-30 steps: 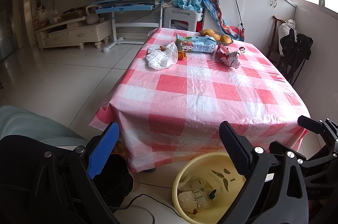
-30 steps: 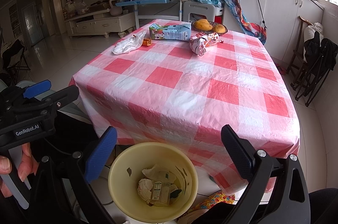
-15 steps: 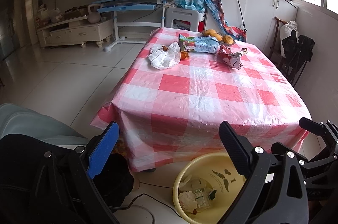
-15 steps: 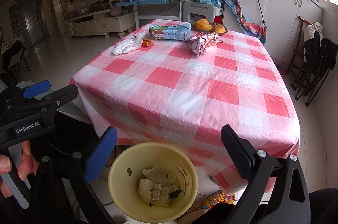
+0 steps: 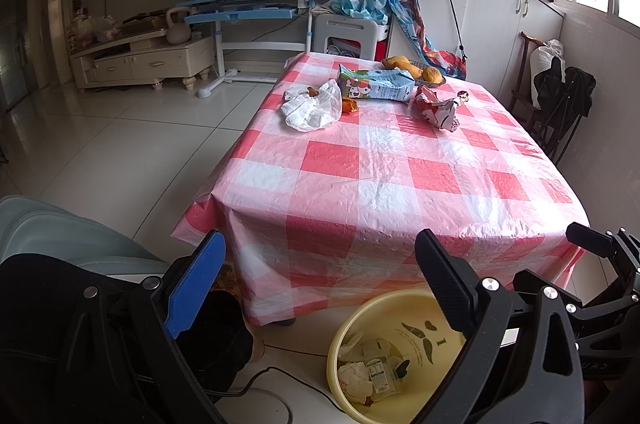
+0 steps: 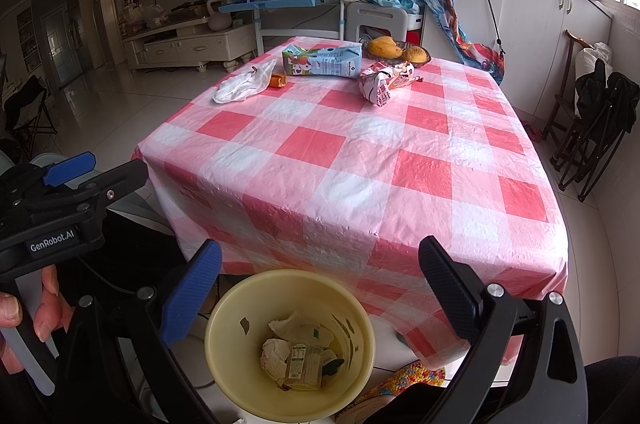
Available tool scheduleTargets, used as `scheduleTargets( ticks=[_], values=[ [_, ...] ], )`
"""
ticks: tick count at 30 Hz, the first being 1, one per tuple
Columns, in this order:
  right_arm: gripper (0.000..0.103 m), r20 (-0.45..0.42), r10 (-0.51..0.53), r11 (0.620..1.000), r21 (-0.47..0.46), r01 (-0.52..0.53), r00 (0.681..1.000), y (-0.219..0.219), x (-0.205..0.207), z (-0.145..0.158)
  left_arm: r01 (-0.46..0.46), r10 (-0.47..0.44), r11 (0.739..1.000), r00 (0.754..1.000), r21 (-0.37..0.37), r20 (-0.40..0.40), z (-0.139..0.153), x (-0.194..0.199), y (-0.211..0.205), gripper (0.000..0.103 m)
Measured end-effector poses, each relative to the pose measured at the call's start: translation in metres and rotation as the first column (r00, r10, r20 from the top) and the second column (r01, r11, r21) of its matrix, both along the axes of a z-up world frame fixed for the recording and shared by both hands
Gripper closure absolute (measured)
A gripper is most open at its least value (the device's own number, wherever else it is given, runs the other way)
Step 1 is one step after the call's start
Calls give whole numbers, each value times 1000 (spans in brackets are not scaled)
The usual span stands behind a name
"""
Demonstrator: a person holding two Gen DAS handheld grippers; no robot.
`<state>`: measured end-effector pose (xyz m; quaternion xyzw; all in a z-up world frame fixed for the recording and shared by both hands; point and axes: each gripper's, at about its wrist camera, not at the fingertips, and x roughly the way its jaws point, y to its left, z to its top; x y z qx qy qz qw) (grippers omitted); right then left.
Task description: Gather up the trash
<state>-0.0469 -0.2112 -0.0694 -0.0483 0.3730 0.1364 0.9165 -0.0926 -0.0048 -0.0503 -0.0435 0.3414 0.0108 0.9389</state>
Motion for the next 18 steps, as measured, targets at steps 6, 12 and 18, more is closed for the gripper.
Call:
scheduleTargets(
  ticks=[6,12,18],
  values=[
    [9,0,0,1000,0,0,1000,0,0,0,0,0,1000,1000,0,-1,1,0,-1,11],
    [9,0,0,1000,0,0,1000,0,0,0,0,0,1000,1000,0,-1,0,1,-1,11],
    [9,0,1,1000,-1,-1,1000,0,0,0,0,0,1000,1000,0,-1,0,0,0,11]
  ],
)
